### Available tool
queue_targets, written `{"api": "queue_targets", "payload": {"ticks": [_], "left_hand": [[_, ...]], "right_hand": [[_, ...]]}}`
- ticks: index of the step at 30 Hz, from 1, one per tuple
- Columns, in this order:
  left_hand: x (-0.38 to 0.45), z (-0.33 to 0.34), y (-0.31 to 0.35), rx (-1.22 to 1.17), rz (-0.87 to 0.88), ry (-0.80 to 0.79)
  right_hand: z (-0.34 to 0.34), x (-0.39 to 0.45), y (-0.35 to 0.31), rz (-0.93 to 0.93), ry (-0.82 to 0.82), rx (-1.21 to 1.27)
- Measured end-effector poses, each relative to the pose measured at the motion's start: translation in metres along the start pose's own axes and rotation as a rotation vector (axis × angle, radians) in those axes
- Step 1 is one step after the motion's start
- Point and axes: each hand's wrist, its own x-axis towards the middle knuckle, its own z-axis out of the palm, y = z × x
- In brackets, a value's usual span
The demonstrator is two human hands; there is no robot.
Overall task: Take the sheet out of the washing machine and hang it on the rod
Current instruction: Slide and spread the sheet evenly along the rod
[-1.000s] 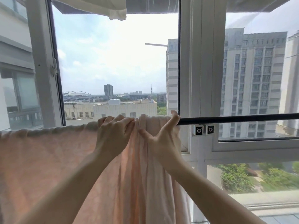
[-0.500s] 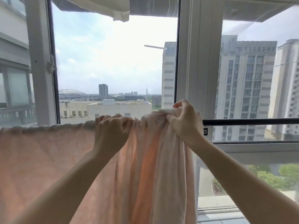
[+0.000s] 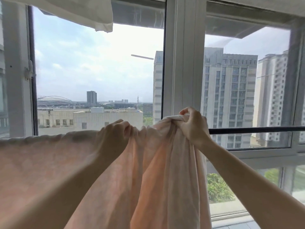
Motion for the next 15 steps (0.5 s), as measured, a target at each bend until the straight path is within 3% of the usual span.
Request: {"api": "queue_targets", "payload": {"ticks": [6, 15], "left_hand": [[0.000, -0.003, -0.016, 0.038, -0.005, 0.016], [-0.002, -0.006, -0.009, 0.055, -0.001, 0.004]], "right_hand": [[-0.013, 0.010, 0.027, 0.062, 0.034, -0.099], [-0.025, 0.014, 0.027, 0.107, -0.092, -0.048]]}}
